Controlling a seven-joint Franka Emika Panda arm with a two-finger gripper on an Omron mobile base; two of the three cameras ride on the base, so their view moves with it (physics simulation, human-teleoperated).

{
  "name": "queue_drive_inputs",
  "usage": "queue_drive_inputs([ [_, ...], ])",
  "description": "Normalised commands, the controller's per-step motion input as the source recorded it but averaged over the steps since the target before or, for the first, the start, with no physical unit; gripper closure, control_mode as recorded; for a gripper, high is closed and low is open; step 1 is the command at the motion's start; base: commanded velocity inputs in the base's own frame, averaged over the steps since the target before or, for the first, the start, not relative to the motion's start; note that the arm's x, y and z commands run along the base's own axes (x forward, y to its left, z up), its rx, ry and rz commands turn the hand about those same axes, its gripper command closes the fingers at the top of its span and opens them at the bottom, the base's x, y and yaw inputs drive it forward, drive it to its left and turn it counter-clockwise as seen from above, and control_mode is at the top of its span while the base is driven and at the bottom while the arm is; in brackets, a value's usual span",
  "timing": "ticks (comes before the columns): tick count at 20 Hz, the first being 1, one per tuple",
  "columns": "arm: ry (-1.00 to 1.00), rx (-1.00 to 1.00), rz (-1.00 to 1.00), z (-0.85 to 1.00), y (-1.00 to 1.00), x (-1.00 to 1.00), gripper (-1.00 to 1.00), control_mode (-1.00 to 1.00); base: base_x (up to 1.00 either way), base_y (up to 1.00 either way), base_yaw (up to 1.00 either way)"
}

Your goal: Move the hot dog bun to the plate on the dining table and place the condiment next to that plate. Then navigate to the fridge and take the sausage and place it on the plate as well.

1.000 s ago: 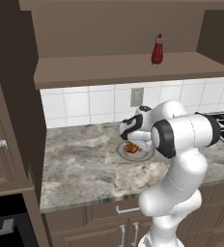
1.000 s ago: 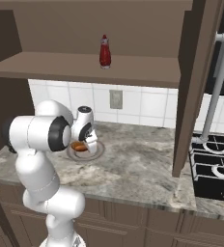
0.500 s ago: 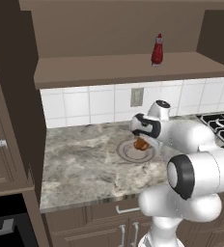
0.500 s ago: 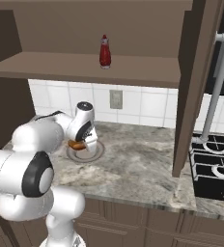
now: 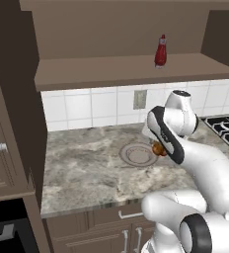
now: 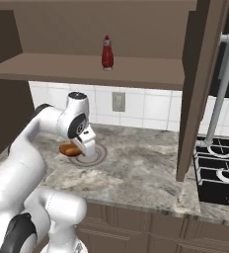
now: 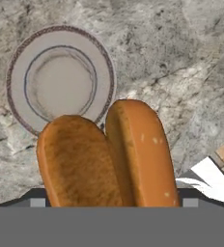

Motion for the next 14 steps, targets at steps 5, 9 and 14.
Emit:
queue_drive_inputs([
  [5, 0.24, -0.20, 0.33, 0.49, 0.12, -0.64, 1.00, -1.00, 0.00, 0.00, 0.00],
  [9, 0.15, -0.12, 0.38, 0.08, 0.26, -0.45, 1.00, -1.00, 0.00, 0.00, 0.00],
  [14, 0.04, -0.01, 0.23, 0.00, 0.10, -0.20, 1.00, -1.00, 0.00, 0.00, 0.00],
])
